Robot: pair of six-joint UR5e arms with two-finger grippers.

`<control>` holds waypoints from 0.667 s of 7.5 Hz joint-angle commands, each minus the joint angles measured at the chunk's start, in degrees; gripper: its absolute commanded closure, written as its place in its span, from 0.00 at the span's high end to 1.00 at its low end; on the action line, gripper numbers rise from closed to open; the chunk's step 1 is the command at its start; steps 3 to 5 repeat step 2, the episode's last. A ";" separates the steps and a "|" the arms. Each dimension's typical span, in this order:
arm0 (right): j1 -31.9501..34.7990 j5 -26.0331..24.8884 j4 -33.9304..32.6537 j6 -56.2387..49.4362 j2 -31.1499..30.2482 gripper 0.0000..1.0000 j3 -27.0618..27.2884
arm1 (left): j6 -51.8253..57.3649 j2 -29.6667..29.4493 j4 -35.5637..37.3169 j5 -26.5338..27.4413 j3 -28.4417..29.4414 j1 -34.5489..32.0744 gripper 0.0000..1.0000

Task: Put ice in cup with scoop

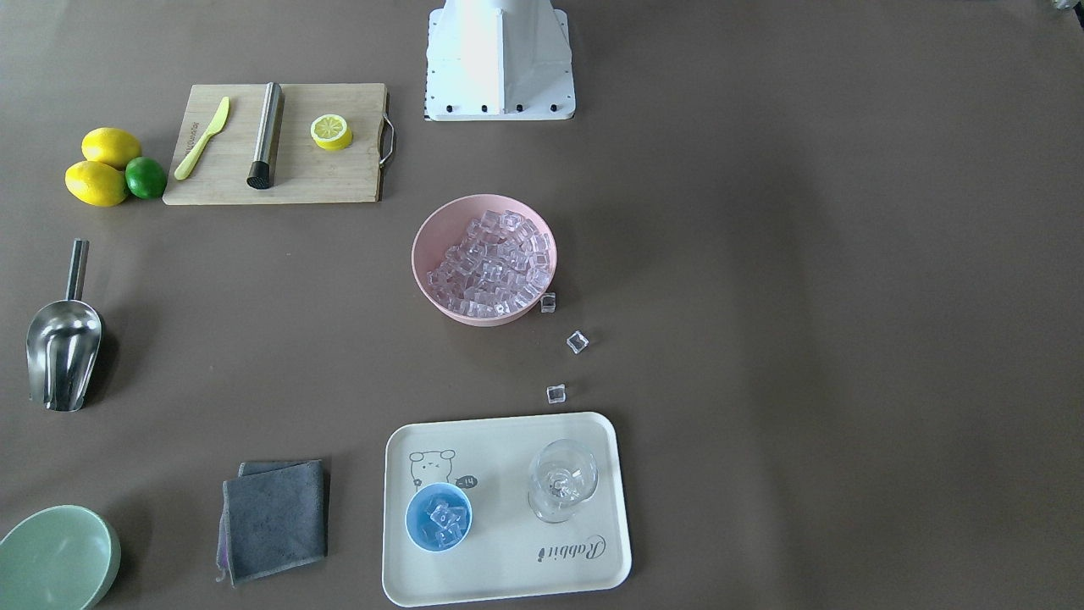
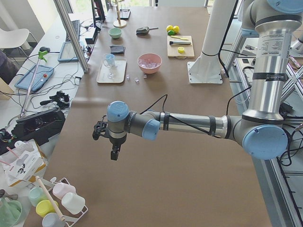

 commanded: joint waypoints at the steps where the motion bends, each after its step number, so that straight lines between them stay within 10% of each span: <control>1: 0.01 0.18 0.05 0.00 0.00 1.00 0.08 | 0.00 -0.02 0.00 0.00 0.00 0.18 0.99; 5: 0.01 0.35 0.22 0.00 0.00 1.00 0.08 | 0.00 -0.19 0.00 0.00 0.00 0.18 0.99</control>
